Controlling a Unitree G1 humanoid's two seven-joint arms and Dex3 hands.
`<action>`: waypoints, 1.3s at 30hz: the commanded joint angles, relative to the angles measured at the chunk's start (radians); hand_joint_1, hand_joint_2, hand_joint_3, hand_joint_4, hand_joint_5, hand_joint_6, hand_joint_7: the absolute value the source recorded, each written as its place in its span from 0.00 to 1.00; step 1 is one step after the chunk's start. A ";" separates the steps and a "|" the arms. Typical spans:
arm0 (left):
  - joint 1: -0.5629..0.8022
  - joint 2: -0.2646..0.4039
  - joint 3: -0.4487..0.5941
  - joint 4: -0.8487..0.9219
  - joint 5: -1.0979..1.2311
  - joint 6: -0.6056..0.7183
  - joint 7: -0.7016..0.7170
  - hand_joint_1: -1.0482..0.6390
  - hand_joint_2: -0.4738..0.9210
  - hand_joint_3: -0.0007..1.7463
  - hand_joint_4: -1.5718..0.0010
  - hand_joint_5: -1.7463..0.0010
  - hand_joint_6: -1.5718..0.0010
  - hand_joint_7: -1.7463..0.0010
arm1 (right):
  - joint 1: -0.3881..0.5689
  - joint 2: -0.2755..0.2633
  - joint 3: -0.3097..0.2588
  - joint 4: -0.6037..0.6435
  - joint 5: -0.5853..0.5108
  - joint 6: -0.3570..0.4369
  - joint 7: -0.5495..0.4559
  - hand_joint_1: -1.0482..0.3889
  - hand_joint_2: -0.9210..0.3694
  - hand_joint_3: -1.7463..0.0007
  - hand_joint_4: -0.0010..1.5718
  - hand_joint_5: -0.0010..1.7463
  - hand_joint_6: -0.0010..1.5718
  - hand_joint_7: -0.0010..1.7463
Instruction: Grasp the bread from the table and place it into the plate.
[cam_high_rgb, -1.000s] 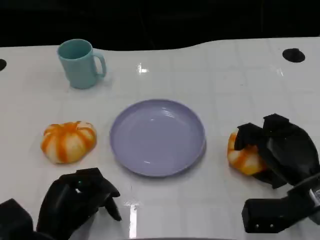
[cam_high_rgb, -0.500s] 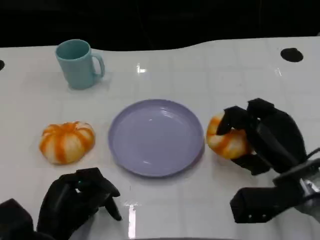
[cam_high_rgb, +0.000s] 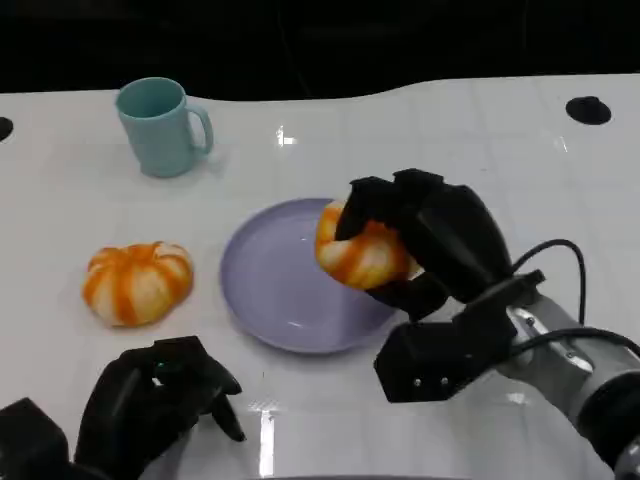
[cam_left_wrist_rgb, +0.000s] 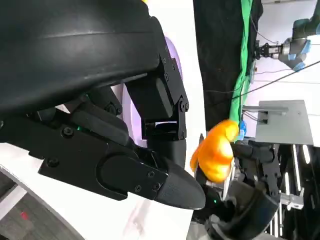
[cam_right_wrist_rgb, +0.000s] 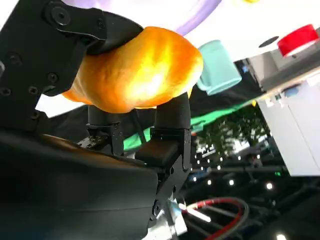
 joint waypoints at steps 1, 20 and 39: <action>0.013 0.006 0.001 -0.003 0.003 -0.002 0.008 0.06 1.00 0.03 0.25 0.32 0.22 0.56 | -0.069 0.035 -0.006 0.085 0.027 -0.013 -0.005 0.62 0.51 0.16 0.62 1.00 0.48 0.98; 0.019 0.000 -0.007 -0.009 0.002 -0.014 0.003 0.07 1.00 0.02 0.26 0.32 0.23 0.57 | -0.186 0.107 0.030 0.232 0.052 0.134 0.222 0.43 0.02 0.87 0.26 0.19 0.34 0.01; 0.023 0.000 -0.009 -0.024 0.008 -0.010 0.014 0.06 1.00 0.03 0.26 0.32 0.22 0.57 | -0.074 0.003 0.022 -0.059 0.114 0.161 0.532 0.16 0.00 0.82 0.03 0.12 0.11 0.00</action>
